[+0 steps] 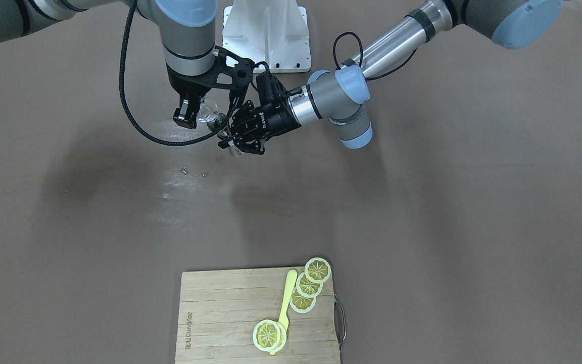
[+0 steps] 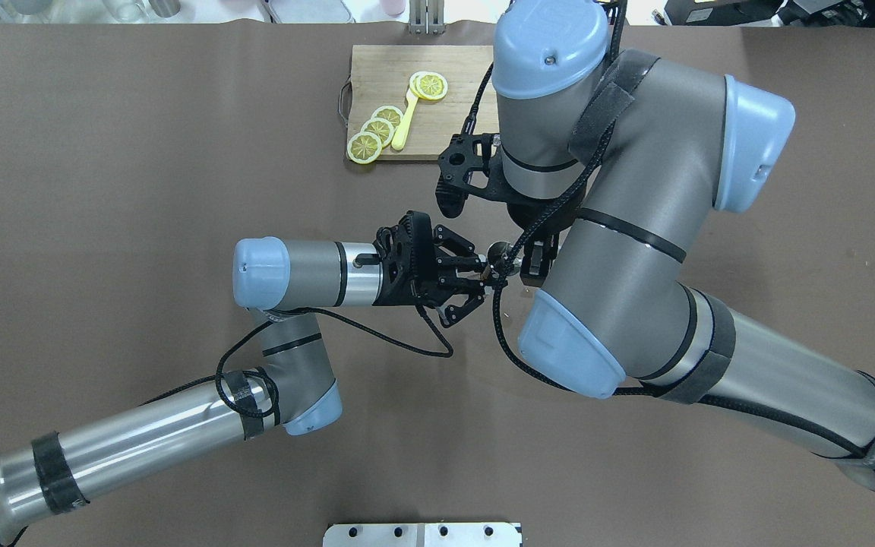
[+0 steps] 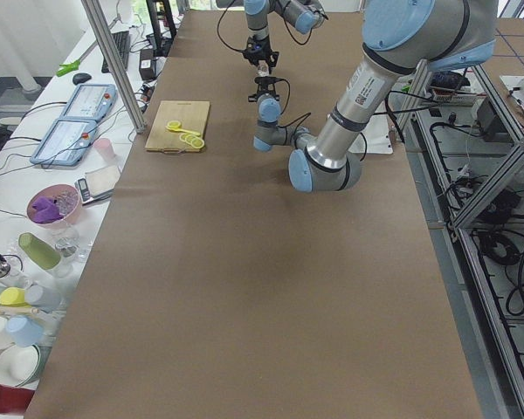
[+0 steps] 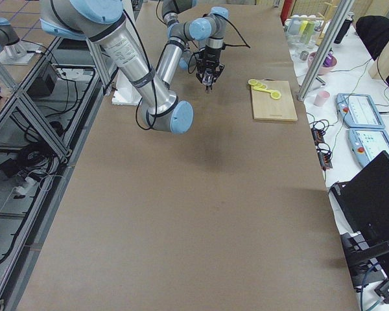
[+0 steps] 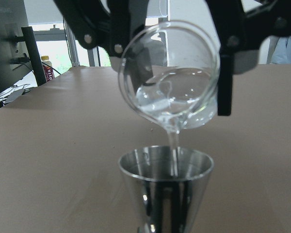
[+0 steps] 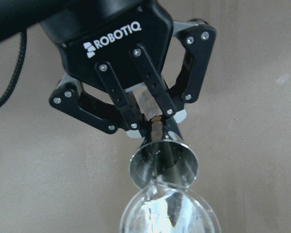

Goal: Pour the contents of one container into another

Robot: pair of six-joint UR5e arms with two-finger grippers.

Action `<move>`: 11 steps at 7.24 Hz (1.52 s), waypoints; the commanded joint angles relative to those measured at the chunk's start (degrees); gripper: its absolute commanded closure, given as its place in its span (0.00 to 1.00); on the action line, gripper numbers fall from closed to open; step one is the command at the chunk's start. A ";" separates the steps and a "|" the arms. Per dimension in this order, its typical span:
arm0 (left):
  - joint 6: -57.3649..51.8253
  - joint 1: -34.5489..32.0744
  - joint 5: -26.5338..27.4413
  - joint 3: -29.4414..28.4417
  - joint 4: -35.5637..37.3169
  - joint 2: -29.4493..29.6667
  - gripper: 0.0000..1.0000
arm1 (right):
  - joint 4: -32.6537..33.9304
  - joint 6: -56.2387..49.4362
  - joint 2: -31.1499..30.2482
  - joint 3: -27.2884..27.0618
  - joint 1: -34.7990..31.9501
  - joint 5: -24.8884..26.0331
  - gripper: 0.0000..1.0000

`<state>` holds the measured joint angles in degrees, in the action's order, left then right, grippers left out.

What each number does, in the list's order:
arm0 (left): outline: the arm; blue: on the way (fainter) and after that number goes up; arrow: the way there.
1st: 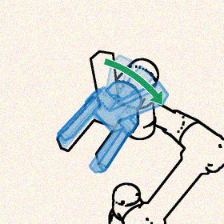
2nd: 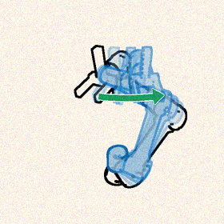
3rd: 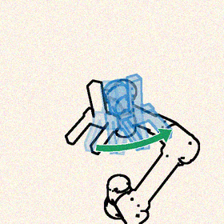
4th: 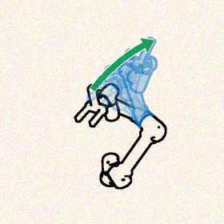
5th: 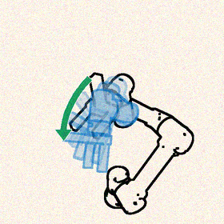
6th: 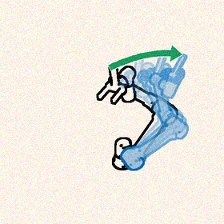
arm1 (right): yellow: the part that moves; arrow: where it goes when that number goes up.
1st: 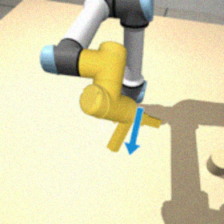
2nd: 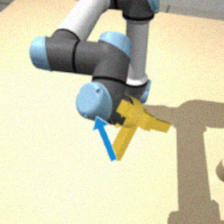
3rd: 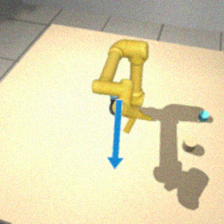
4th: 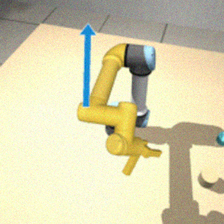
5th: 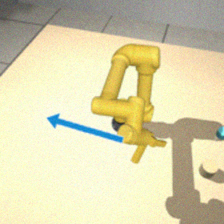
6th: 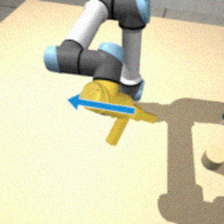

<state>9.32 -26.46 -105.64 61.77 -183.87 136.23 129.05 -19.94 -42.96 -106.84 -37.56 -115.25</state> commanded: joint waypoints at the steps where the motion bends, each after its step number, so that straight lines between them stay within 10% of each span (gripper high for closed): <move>1: 0.00 0.00 0.00 0.02 0.00 0.00 1.00 | 0.07 -0.10 0.07 -0.30 -0.15 0.29 1.00; 5: 0.00 0.00 0.00 0.10 0.00 0.00 1.00 | -16.95 2.79 -7.30 -2.59 -0.32 -0.24 1.00; 11: 0.09 -0.08 0.00 0.45 -0.70 -0.87 1.00 | -20.41 3.59 -15.56 -12.41 -4.09 -3.92 1.00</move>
<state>9.40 -26.50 -105.64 61.96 -184.12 135.93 108.68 -16.35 -56.65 -117.23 -40.24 -117.84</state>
